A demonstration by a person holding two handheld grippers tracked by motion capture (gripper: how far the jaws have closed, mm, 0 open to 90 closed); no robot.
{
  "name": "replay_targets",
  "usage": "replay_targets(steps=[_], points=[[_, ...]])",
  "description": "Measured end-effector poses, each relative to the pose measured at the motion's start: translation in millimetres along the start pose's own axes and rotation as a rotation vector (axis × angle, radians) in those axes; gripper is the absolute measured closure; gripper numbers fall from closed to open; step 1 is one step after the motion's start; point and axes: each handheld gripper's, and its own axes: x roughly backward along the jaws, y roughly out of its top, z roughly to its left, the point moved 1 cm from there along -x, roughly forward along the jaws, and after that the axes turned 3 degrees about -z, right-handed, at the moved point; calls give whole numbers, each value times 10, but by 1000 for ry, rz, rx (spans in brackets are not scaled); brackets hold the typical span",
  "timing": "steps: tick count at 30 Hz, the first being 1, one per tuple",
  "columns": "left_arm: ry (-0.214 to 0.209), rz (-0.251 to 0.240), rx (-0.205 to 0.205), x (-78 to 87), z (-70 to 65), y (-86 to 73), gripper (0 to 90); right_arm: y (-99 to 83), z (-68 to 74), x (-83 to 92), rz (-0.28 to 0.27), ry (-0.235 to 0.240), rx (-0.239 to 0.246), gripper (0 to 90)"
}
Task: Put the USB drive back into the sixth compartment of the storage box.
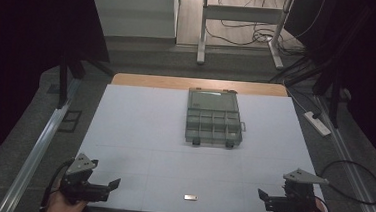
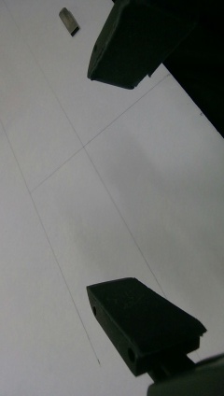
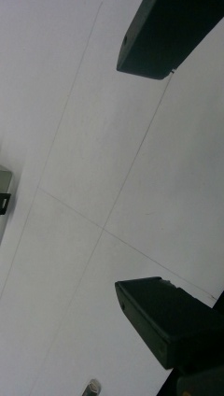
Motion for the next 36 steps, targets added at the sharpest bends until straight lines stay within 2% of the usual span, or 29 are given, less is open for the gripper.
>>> replay_targets(steps=[21, 30, 36], points=[[-15, -7, -10, 19, -2, -18, 35, 16, 25, -31, 21, 24, 34, 4], [-30, -23, 12, 38, 21, -31, 37, 24, 23, -35, 18, 40, 38, 4], [-26, -17, 0, 33, 11, -28, 40, 36, 48, -55, 36, 56, 62, 0]])
